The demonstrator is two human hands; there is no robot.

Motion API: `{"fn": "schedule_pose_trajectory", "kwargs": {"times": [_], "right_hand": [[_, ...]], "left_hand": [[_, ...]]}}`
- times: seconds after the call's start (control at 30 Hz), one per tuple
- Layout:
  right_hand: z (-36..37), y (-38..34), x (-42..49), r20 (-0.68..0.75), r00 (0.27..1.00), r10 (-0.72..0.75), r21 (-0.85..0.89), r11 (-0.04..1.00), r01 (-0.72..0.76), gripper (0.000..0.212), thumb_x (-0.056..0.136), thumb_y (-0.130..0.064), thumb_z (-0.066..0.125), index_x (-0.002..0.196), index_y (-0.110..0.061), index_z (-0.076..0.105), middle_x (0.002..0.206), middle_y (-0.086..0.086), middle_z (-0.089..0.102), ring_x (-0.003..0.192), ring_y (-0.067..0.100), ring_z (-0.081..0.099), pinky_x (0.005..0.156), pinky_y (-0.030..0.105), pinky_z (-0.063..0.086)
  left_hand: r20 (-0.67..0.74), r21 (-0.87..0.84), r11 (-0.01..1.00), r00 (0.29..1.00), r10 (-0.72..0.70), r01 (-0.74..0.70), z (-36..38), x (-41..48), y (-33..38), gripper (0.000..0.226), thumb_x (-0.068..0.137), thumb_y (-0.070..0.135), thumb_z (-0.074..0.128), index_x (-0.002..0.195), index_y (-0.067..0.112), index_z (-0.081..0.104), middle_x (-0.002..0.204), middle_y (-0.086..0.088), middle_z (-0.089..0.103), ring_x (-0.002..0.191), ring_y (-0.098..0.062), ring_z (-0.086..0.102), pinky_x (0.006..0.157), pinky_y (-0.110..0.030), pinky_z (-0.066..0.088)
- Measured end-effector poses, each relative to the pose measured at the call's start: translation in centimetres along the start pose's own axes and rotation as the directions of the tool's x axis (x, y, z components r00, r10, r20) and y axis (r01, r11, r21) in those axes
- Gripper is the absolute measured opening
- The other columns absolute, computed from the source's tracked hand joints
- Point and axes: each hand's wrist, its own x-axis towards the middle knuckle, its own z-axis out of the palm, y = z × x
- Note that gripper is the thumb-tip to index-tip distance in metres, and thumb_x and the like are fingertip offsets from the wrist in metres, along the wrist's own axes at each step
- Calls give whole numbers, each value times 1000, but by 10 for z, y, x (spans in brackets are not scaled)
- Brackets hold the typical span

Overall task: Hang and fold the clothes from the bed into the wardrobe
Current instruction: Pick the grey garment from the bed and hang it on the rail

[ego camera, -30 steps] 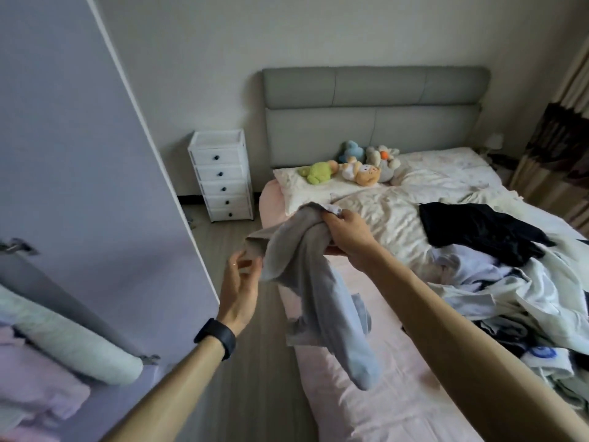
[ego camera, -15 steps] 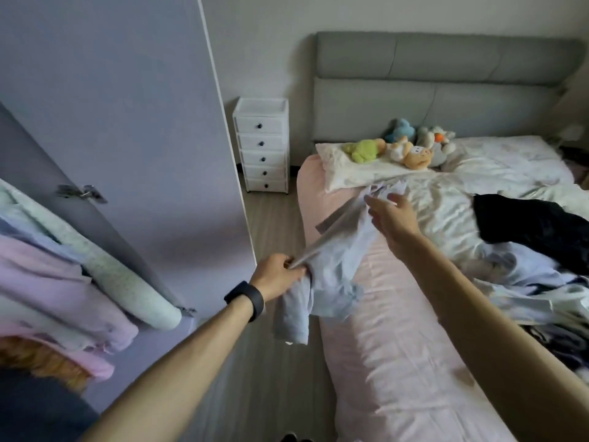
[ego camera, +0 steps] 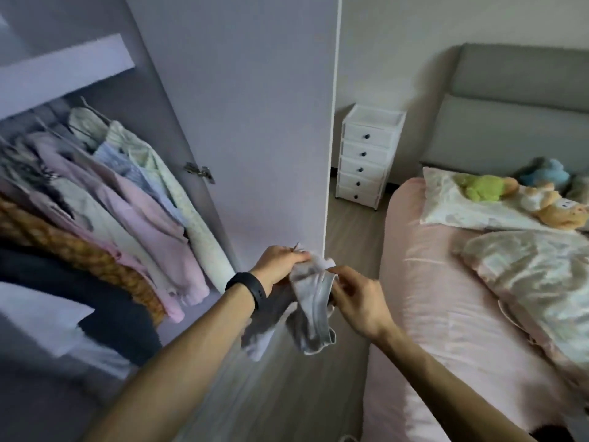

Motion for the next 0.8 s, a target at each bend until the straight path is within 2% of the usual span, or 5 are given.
{"fn": "schedule_pose_trajectory", "kwargs": {"times": [0.2,0.33,0.5,0.67,0.8], "right_hand": [[39,-30,83,162,968,191,189,957,-220,15,90,-29,61,88,-16,68,77,1,77,73,25,75,78,49,61],[73,-48,115,317,922,224,263,913,-313,15,93,-15,58,95,-1,65,77,12,76,68,32,75,73,49,63],[106,-71,122,451,869,204,279,893,-354,15,96,-14,58,98,0,61,74,15,75,69,33,75,59,34,61],[126,-94,127,502,853,139,212,937,-278,6,94,-14,63,95,-9,65,73,6,75,66,26,75,57,28,60],[132,-111,151,441,894,-75,-158,974,159,8,93,-21,61,90,-28,64,79,-7,70,66,14,68,59,24,53]], "left_hand": [[-177,-217,974,984,22,-61,-54,-31,-41,37,98,55,49,99,24,69,95,6,76,82,-11,71,69,-28,52],[-323,-115,985,943,85,-129,-63,-49,-85,27,92,57,58,96,30,63,101,11,68,98,-14,65,74,-20,47],[-357,64,997,932,56,-35,-57,-61,-106,70,63,93,54,104,36,60,95,19,70,85,-1,67,66,-13,48],[-568,402,909,809,150,114,-97,-72,-117,21,99,43,40,87,31,53,76,11,61,69,-9,57,68,-25,50],[-567,431,892,810,151,136,-177,-108,-128,16,97,27,50,94,31,65,85,9,61,80,-11,60,65,-21,41]]}}
